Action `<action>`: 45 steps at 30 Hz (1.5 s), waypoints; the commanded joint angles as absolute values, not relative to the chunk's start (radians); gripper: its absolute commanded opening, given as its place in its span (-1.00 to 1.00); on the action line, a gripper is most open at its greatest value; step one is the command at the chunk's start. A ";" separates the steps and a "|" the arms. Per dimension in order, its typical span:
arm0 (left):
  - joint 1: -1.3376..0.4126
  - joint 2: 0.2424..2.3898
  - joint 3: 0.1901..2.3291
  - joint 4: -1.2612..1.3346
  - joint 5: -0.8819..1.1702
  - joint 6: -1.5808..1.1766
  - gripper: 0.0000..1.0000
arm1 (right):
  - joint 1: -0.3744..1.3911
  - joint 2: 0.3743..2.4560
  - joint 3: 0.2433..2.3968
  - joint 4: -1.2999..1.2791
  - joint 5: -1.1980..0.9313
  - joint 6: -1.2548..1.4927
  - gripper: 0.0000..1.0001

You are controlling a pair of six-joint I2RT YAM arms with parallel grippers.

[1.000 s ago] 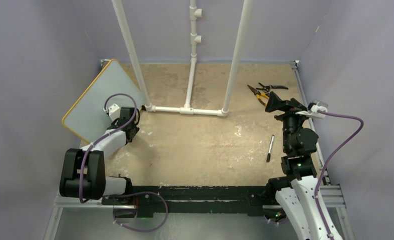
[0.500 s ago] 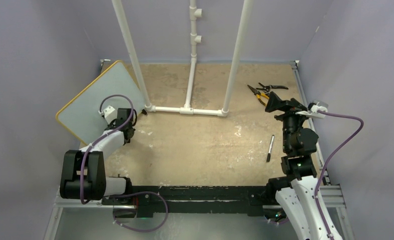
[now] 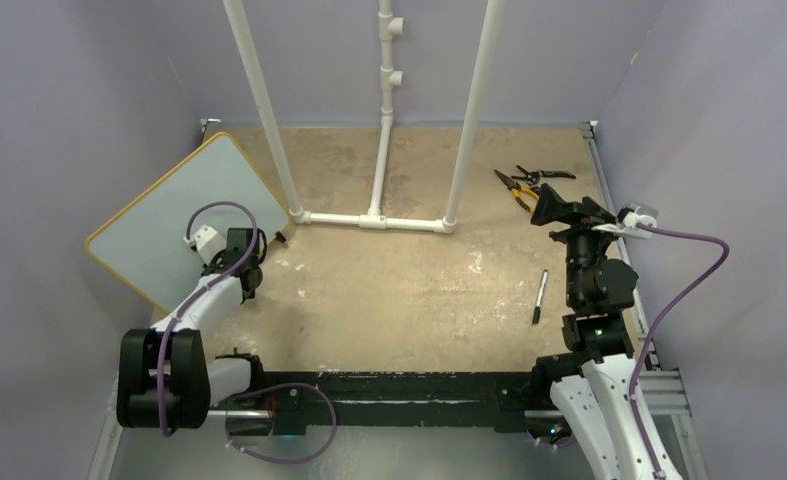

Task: Write a sentence on the whiteboard
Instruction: Move the whiteboard stand to the center of the board.

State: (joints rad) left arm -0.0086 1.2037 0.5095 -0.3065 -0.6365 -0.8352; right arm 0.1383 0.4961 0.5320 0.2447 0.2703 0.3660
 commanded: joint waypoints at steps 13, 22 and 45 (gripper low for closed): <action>-0.002 0.904 0.412 -0.335 -0.701 -0.848 -1.00 | 0.137 0.495 0.538 0.239 0.279 0.361 0.97; -0.002 0.908 0.419 -0.314 -0.641 -0.828 -1.00 | 0.137 0.515 0.547 0.266 0.247 0.322 0.97; -0.002 0.895 0.395 -0.434 -0.417 -0.874 -1.00 | 0.136 0.519 0.542 0.273 0.238 0.319 0.97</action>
State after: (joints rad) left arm -0.0067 0.9131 0.4068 -0.4557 -0.4820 -0.8478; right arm 0.1383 0.5125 0.5320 0.2409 0.2432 0.3347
